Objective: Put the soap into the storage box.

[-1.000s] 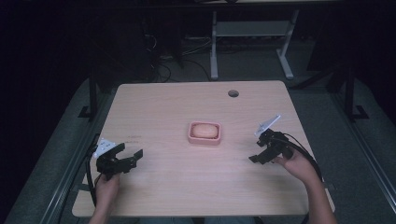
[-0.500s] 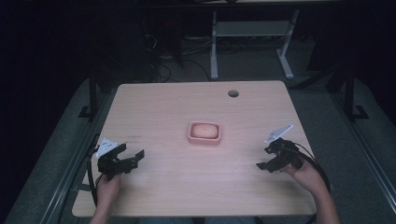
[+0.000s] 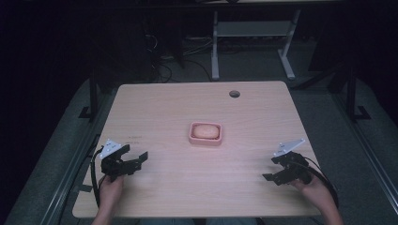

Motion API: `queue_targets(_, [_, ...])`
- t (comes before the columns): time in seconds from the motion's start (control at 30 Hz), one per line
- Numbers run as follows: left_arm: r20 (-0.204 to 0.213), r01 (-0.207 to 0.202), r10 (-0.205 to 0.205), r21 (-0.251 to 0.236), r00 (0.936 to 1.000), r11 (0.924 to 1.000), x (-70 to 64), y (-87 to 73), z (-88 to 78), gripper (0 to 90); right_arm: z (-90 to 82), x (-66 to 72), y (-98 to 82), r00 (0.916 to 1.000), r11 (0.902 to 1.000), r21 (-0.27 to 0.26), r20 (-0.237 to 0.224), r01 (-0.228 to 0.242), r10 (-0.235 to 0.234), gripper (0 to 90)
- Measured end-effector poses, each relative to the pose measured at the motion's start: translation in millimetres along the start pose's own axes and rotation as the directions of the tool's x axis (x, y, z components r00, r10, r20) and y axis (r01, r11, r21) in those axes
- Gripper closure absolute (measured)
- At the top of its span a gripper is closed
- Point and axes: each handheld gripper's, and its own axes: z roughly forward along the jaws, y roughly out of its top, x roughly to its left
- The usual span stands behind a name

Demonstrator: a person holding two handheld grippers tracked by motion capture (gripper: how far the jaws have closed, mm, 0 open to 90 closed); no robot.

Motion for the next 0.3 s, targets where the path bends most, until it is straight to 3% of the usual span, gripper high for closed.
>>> queue_targets(0.2, [0.017, -0.027, 0.027, 0.009, 0.9995, 0.9996, -5.7, 2.4, 3.8, 14.2, -0.2, 12.1, -13.7, 0.9998, 0.9992, -0.038, 0.012, -0.016, 0.017, 24.2])
queue_targets(0.3, [0.013, -0.030, 0.030, 0.009, 0.9995, 0.9995, -6.9, 3.4, 7.0, 14.2, 2.7, 22.1, -16.6, 0.9997, 0.9989, -0.046, 0.024, 0.000, 0.001, 24.2])
